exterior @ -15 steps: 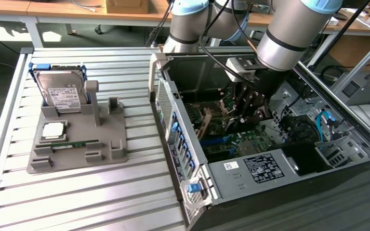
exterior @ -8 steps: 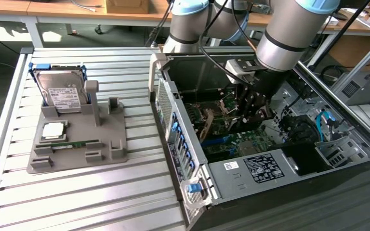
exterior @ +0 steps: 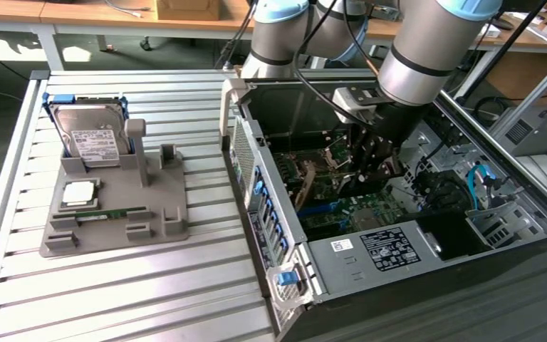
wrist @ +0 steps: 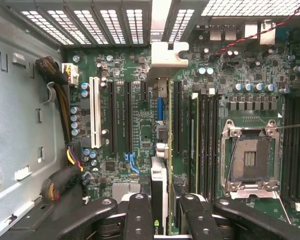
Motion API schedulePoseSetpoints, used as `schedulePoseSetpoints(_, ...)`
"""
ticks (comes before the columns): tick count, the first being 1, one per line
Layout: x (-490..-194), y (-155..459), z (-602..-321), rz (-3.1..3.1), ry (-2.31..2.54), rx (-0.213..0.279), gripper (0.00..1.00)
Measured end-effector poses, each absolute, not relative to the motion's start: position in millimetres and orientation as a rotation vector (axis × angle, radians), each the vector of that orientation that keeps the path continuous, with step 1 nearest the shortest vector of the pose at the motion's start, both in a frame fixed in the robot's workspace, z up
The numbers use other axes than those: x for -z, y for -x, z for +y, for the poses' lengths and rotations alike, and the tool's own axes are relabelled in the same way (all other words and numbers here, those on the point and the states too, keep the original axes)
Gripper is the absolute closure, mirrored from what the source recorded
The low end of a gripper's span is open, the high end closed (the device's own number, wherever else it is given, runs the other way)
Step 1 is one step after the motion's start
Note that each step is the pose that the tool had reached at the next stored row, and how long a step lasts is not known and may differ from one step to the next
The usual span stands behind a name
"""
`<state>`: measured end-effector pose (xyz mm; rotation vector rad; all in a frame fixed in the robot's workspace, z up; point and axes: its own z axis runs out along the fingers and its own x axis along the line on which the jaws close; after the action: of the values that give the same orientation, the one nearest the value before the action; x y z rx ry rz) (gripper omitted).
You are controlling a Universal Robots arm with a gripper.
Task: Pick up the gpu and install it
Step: 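Insert the gpu into the slot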
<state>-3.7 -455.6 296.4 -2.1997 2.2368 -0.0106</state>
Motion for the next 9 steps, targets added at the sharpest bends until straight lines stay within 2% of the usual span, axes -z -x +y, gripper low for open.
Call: schedulePoseSetpoints(9,-296.3,8.5,-451.2,2.244,2.192,0.010,0.73)
